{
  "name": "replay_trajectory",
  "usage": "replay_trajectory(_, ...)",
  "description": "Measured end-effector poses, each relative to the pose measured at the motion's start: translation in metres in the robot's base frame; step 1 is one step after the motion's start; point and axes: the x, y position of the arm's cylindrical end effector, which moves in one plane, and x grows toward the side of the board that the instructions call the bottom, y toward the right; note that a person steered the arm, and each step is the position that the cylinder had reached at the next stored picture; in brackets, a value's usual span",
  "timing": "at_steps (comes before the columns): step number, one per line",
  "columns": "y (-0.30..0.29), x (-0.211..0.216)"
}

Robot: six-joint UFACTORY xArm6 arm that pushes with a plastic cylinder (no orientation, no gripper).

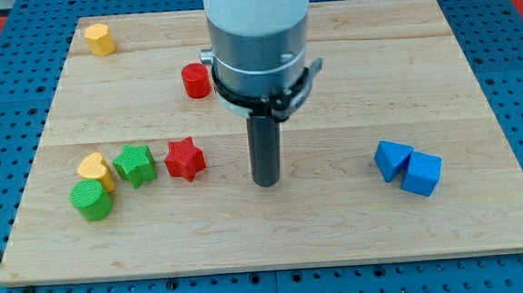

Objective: Separate the green circle from the yellow heart

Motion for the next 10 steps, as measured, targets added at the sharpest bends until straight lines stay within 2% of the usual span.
replay_trajectory(1, -0.014, 0.051)
replay_trajectory(2, -0.096, 0.075)
replay_trajectory(3, -0.207, 0.073)
replay_trajectory(4, -0.231, 0.036)
replay_trajectory(5, -0.202, 0.004)
replay_trajectory(7, -0.116, 0.007)
replay_trajectory(8, -0.091, 0.022)
replay_trajectory(9, -0.142, 0.02)
replay_trajectory(10, -0.177, -0.001)
